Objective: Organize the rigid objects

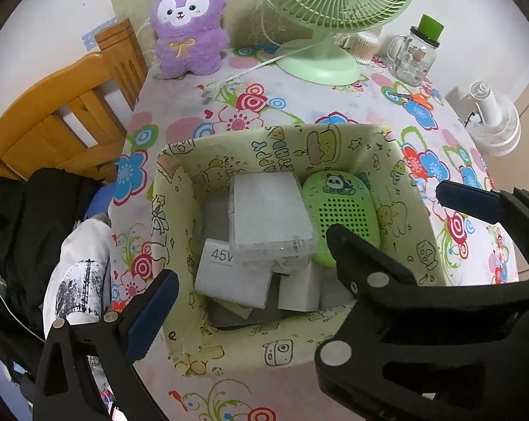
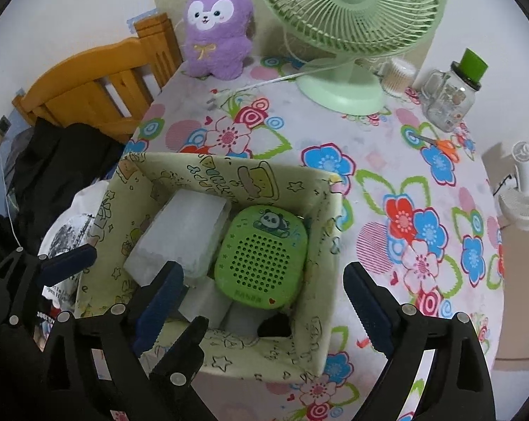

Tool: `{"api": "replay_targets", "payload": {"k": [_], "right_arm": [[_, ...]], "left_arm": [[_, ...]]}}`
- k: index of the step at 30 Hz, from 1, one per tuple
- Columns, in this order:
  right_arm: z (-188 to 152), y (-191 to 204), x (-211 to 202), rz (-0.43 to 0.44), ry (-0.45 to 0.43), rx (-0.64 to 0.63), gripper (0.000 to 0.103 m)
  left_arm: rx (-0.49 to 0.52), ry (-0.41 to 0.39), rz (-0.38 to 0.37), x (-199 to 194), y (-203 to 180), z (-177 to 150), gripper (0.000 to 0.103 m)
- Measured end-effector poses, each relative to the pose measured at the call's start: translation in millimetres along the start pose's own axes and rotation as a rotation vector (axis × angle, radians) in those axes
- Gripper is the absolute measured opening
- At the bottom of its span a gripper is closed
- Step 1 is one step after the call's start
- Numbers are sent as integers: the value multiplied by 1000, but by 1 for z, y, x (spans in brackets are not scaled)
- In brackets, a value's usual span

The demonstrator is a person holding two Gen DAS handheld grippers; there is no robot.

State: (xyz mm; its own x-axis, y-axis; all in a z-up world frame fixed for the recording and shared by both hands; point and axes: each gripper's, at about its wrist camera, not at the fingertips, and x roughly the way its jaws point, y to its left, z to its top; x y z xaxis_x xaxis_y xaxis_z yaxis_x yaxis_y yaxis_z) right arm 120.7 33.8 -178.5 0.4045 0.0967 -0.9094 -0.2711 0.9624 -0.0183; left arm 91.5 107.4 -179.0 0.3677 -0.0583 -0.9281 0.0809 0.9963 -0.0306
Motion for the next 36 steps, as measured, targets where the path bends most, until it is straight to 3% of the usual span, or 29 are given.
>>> {"api": "replay_targets", "payload": {"k": [14,36], "right_arm": [[-15,-19,-41,-43,-71,52,95],[-25,-104,-100,-29,-145,78,95]], "left_arm": [[53,-59,12,-30,-22,-4,103],[-13,-141,51,-79,-71,9,103]]}}
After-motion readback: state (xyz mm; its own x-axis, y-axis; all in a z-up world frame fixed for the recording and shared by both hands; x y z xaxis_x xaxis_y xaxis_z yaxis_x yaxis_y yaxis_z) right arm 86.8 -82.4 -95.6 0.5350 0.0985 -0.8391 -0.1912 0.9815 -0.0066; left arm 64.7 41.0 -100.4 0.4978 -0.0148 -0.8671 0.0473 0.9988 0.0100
